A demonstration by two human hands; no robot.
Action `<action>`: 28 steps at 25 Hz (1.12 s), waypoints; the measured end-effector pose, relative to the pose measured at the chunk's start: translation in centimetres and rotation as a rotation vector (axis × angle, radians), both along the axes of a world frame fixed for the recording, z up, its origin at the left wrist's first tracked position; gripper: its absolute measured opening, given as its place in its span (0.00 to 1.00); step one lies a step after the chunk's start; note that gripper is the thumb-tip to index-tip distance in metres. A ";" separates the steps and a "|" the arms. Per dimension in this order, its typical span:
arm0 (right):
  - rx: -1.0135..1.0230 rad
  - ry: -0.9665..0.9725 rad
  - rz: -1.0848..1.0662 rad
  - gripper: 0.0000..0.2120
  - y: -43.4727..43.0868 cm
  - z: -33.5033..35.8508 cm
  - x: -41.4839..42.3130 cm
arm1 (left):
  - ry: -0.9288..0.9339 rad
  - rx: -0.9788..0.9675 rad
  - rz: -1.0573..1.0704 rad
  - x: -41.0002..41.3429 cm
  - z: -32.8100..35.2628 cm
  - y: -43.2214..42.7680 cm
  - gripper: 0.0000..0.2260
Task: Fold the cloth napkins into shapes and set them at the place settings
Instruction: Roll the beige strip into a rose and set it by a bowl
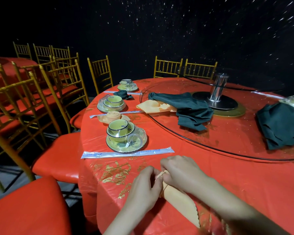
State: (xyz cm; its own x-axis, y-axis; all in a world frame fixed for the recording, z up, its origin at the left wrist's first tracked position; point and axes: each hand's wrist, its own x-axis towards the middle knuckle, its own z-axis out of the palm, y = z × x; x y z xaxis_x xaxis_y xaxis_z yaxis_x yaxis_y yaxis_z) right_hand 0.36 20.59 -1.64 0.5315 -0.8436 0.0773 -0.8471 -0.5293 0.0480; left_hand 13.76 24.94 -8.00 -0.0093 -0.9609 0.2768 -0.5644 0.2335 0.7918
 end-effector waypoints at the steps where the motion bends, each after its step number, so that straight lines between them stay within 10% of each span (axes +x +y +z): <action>1: -0.039 0.005 0.022 0.11 0.3 -0.4 0.4 | 0.015 -0.004 -0.004 0.1 -0.2 -0.1 0.08; 6: 0.013 -0.351 0.010 0.05 0.6 -1.7 -0.4 | 0.190 0.018 0.069 -0.1 -0.9 -0.7 0.04; 13: 0.025 -0.082 -0.052 0.10 0.3 -1.1 0.3 | 0.148 -0.041 0.017 -0.9 -1.3 -0.1 0.04; 19: 0.303 -0.609 -0.166 0.06 0.2 -1.9 -0.9 | 0.280 0.035 0.064 -0.8 -1.8 -0.9 0.07; 28: 0.100 -0.382 -0.103 0.09 0.8 -2.0 0.1 | 0.237 0.049 -0.024 -0.5 -1.9 -0.6 0.07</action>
State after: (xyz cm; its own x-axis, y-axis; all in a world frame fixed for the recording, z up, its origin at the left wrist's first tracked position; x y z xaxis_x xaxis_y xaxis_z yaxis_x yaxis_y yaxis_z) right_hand 0.44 21.44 -3.60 0.3927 -0.9043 0.1672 -0.8430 -0.4266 -0.3276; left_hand 13.26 24.38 -9.91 0.0276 -0.9735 0.2272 -0.3561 0.2028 0.9122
